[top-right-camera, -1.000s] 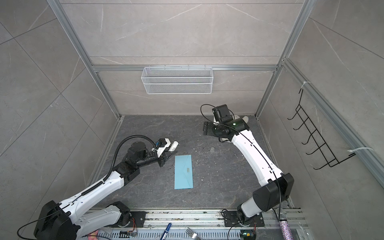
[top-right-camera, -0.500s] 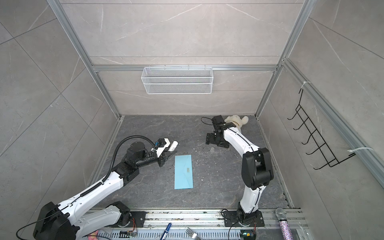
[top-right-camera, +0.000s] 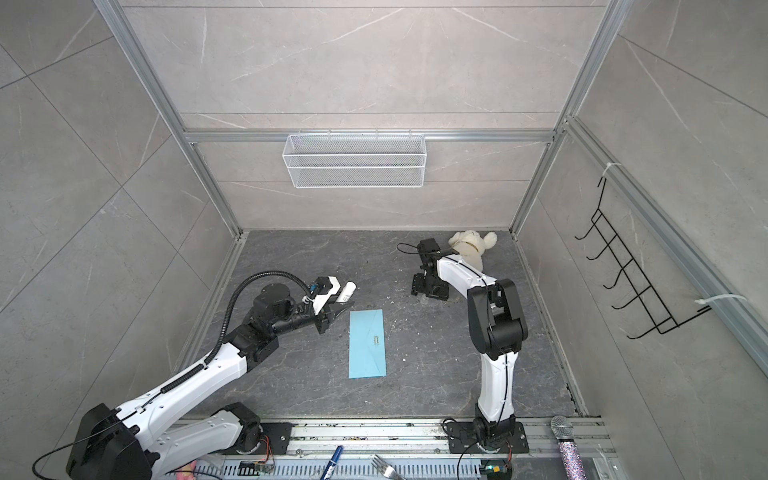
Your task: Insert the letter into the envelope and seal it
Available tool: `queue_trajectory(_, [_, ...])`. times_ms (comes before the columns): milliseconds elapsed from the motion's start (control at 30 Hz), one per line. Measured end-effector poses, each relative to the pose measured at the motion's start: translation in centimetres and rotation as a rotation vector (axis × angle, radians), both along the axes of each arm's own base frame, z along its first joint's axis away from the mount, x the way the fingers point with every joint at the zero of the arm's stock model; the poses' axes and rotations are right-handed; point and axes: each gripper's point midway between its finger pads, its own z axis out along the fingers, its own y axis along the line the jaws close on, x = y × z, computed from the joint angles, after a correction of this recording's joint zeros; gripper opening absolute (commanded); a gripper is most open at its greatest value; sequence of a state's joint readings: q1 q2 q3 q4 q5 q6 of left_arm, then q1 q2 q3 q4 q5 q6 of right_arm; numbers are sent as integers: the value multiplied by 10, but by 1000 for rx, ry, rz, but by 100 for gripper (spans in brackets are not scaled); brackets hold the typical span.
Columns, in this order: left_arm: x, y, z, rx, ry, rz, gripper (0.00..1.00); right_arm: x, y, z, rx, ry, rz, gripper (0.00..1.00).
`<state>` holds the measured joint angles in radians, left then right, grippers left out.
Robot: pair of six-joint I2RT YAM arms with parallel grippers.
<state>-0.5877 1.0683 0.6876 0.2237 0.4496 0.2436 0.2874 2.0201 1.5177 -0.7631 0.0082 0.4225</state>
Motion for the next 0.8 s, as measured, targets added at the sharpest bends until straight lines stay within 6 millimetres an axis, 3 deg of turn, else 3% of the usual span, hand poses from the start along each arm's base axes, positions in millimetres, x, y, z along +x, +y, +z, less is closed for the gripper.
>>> queue_trajectory(800, [1, 0, -7, 14, 21, 0, 0, 6, 2, -15, -6, 22, 0, 37])
